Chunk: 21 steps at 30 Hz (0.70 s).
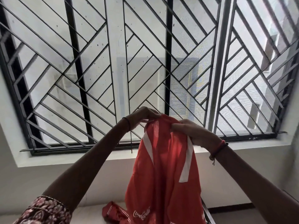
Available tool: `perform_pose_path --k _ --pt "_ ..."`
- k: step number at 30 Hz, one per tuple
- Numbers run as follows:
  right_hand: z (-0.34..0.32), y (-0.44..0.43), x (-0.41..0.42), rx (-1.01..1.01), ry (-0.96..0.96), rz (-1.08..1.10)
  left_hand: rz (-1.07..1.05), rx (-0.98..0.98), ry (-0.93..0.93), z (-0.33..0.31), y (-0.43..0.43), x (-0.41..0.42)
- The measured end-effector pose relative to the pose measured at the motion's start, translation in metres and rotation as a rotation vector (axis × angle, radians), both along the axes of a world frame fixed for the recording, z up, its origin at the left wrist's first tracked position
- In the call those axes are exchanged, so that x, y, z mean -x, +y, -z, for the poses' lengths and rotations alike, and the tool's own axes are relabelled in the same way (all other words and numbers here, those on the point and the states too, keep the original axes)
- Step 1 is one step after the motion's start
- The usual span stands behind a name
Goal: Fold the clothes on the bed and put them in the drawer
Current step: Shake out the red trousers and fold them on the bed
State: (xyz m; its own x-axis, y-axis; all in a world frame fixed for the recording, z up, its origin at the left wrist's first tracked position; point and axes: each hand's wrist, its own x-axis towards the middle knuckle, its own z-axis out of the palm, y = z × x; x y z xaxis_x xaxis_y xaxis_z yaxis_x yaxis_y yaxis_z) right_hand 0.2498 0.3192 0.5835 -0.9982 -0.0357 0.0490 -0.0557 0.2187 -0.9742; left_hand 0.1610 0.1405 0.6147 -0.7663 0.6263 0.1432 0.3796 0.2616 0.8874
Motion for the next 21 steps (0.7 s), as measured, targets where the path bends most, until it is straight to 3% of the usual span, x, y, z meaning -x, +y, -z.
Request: perform_pose_path --k 4,9,15,18,21 --pt "0.001 0.002 -0.006 0.001 -0.058 -0.16 0.015 0.0 0.024 0.008 -0.001 -0.002" --pt "0.005 0.003 -0.002 0.051 -0.004 -0.068 -0.026 -0.047 0.0 0.018 0.005 -0.009" --pt "0.011 0.009 0.0 0.155 -0.028 -0.013 -0.446 -0.348 0.348 0.054 0.009 -0.013" --pt "0.012 0.01 -0.001 0.217 -0.058 -0.024 -0.256 -0.286 0.195 0.078 0.01 -0.021" --pt "0.014 0.009 0.001 0.226 -0.059 -0.034 -0.196 -0.196 0.116 0.097 0.014 -0.028"
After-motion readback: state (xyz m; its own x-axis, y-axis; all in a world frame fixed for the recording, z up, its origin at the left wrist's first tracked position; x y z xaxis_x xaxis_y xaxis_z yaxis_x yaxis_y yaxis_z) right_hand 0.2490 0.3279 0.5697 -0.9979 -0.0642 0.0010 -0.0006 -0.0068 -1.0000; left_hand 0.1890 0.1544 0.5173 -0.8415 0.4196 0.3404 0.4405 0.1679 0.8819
